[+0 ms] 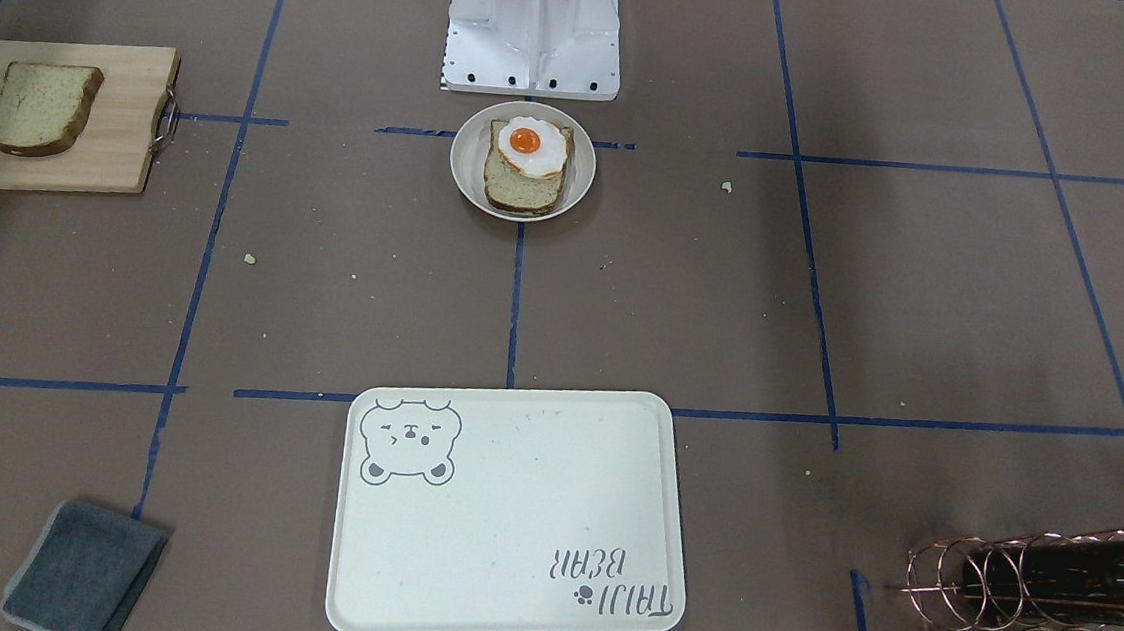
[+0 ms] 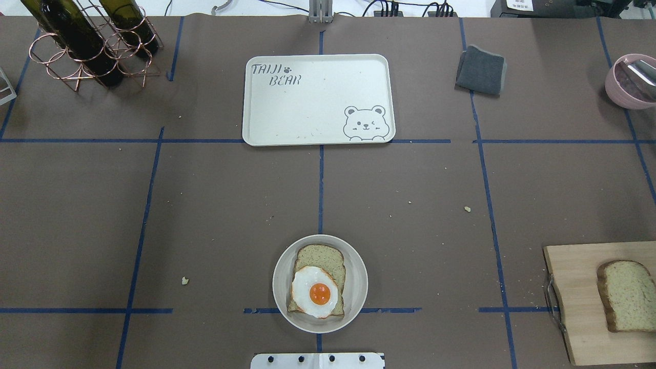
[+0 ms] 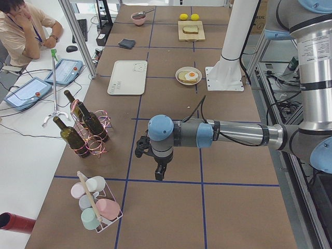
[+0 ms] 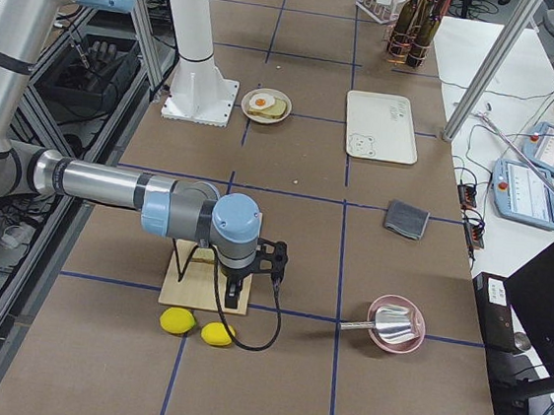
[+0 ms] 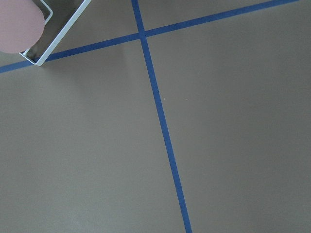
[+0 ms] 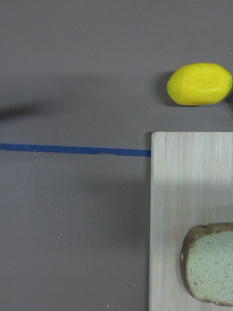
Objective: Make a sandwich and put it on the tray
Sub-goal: 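Move the right gripper down toward the bread slice on the wooden board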
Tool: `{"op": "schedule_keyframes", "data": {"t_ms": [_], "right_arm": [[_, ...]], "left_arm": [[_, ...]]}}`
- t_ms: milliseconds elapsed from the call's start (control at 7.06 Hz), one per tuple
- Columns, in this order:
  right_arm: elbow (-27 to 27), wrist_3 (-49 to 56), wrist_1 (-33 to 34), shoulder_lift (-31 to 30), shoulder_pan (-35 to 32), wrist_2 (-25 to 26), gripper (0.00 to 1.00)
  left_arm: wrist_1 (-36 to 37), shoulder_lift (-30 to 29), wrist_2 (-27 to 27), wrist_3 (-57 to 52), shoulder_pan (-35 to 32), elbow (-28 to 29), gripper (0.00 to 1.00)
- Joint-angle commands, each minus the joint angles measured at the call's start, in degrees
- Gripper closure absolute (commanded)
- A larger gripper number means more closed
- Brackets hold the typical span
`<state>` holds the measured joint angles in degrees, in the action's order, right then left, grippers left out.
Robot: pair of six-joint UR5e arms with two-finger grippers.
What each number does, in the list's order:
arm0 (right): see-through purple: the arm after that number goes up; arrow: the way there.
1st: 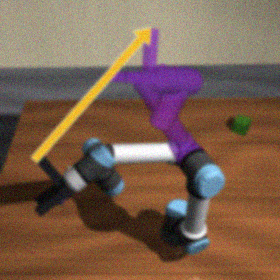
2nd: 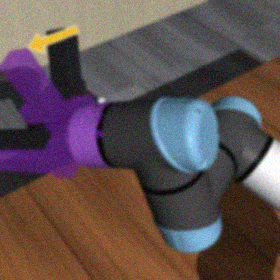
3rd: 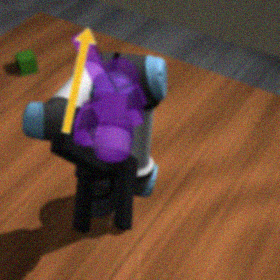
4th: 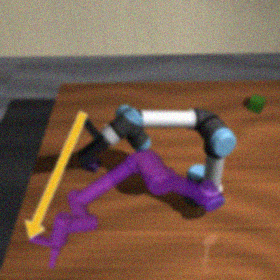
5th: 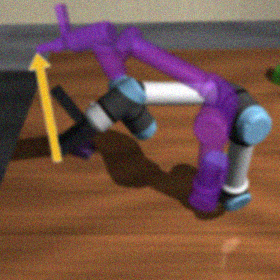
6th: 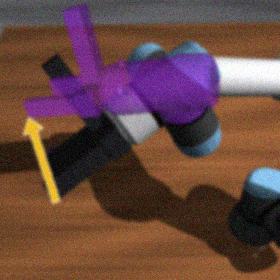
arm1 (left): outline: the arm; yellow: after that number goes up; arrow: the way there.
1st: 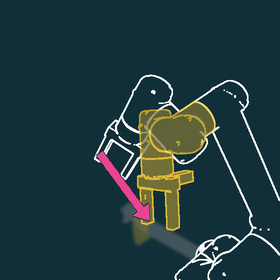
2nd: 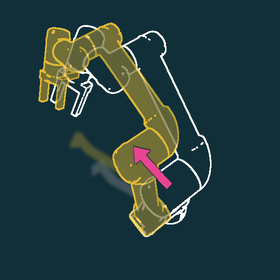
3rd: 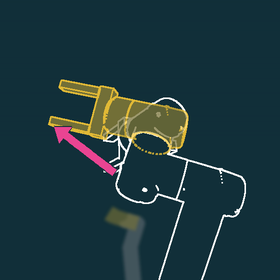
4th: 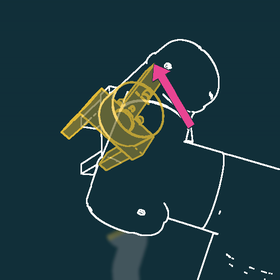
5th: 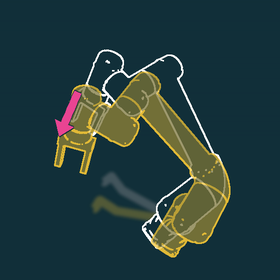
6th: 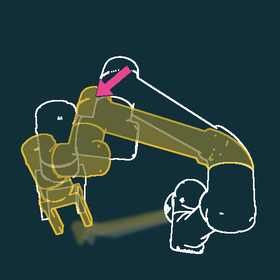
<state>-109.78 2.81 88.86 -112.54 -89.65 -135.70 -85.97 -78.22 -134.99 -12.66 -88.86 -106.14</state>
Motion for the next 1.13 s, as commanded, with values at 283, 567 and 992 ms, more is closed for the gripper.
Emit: {"op": "schedule_keyframes", "data": {"t_ms": [283, 567, 992], "right_arm": [[0.2, -0.2, 0.5, 0.4, 0.1, 2.3, 0.0], [-0.8, -0.8, -2.2, 2.6, 0.1, 0.3, 0.0], [0.1, -4.7, -6.6, 4.2, 0.1, -2.3, 0.0]], "left_arm": [[0.1, 0.1, -0.4, -0.1, -0.1, -1.5, 0.0], [-0.1, -0.3, -0.5, -0.1, -0.3, -1.7, 0.0], [-0.1, -0.3, -0.5, -0.1, -0.3, -2.1, 0.0]]}}
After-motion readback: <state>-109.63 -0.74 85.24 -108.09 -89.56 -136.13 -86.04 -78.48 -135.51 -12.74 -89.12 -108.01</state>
